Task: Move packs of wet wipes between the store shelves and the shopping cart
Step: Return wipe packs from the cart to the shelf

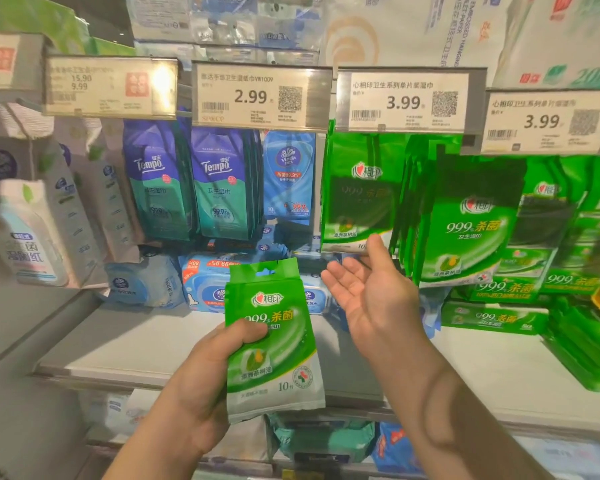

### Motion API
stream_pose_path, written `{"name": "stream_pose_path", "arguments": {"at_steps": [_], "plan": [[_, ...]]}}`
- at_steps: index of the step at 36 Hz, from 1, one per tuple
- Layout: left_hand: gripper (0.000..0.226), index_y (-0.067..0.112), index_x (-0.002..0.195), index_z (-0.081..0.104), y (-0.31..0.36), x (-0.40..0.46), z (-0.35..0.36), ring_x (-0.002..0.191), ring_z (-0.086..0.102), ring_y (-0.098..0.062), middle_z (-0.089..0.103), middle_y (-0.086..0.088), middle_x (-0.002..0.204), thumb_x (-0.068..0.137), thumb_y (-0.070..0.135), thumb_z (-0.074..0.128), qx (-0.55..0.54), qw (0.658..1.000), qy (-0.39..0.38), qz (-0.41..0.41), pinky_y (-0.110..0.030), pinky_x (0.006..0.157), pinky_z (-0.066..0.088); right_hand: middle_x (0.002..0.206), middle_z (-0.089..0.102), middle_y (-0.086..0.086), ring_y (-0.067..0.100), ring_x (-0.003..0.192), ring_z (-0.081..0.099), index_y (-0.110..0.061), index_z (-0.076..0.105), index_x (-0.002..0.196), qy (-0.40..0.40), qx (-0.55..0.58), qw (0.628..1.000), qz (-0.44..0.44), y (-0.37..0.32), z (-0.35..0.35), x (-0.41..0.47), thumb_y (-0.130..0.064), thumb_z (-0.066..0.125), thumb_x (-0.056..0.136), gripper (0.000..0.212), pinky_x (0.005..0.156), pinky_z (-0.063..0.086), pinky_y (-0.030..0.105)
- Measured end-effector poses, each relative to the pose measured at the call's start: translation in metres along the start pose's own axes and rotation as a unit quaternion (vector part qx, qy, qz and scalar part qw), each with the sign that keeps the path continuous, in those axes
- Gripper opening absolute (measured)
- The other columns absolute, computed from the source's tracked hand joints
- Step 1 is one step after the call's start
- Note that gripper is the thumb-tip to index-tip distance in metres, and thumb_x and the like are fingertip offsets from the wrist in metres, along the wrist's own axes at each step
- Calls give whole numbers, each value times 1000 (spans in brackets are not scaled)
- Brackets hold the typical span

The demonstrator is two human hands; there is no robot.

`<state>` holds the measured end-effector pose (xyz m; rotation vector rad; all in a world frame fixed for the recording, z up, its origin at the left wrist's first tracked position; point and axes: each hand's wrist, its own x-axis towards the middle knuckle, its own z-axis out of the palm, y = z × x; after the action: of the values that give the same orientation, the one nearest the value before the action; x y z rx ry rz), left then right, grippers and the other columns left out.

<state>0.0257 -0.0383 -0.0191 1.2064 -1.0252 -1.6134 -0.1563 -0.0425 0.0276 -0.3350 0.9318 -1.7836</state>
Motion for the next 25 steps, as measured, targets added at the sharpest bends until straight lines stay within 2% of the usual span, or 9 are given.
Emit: {"name": "stream_pose_path", "arguments": {"at_steps": [3, 6, 7, 9, 11, 13, 16, 22, 25], "plan": [[45, -1, 61, 47, -3, -4, 7, 23, 49, -4, 50, -2, 29, 102, -13, 33, -7, 1000, -16, 15, -14, 29, 36, 83, 59, 9, 19, 61, 61, -5, 58, 110, 5, -27, 1000, 14, 7, -10, -1, -32, 68, 96, 32, 50, 55, 29], [8, -6, 78, 69, -2, -17, 15, 49, 70, -26, 72, -22, 67, 71, -3, 69, -86, 994, -55, -34, -27, 41, 53, 58, 47, -1, 12, 45, 41, -13, 54, 96, -40, -110, 993, 34, 17, -24, -5, -28, 64, 98, 18, 48, 35, 24], [28, -3, 89, 72, -4, -23, 15, 59, 73, -30, 75, -24, 82, 62, 4, 73, -96, 993, -59, -24, -33, 49, 58, 57, 46, -1, 13, 45, 38, -14, 54, 93, -67, -161, 984, 36, 21, -29, -7, -32, 65, 97, 22, 50, 32, 26], [39, 1, 101, 72, -8, -30, 14, 69, 74, -33, 74, -25, 98, 64, 10, 68, -121, 989, -83, 2, -38, 58, 61, 66, 52, 5, 22, 56, 46, -5, 58, 97, -135, -263, 955, 34, 28, -40, -13, -52, 72, 87, 50, 58, 40, 33], [35, 1, 101, 73, -8, -33, 17, 74, 74, -35, 74, -26, 101, 68, 9, 66, -122, 989, -81, 18, -40, 65, 62, 85, 67, 11, 31, 76, 62, -1, 62, 106, -198, -359, 912, 26, 32, -48, -20, -74, 74, 69, 83, 77, 51, 44], [29, 2, 94, 76, -7, -32, 20, 81, 74, -37, 73, -26, 102, 66, 7, 71, -111, 991, -65, 35, -44, 77, 60, 99, 75, 16, 30, 93, 71, -8, 68, 103, -236, -421, 876, 6, 32, -54, -27, -80, 74, 60, 84, 92, 52, 52], [31, 6, 94, 78, -8, -33, 22, 88, 73, -41, 73, -27, 105, 63, 7, 73, -99, 992, -67, 50, -46, 82, 59, 104, 74, 15, 32, 97, 71, -12, 70, 102, -264, -474, 840, -26, 30, -61, -33, -79, 74, 63, 78, 95, 50, 55], [43, 4, 106, 74, -7, -37, 25, 91, 73, -38, 75, -21, 104, 63, 8, 81, -55, 995, -61, 64, -39, 76, 62, 107, 76, 9, 33, 107, 69, -17, 71, 108, -267, -478, 837, -20, 25, -64, -39, -64, 76, 71, 60, 99, 51, 56], [38, 6, 110, 73, -7, -37, 28, 95, 74, -35, 75, -18, 106, 75, 18, 70, -56, 994, -54, 72, -37, 77, 63, 109, 76, 6, 33, 109, 68, -20, 71, 110, -268, -469, 841, -12, 22, -64, -41, -53, 73, 81, 45, 100, 51, 53]]}}
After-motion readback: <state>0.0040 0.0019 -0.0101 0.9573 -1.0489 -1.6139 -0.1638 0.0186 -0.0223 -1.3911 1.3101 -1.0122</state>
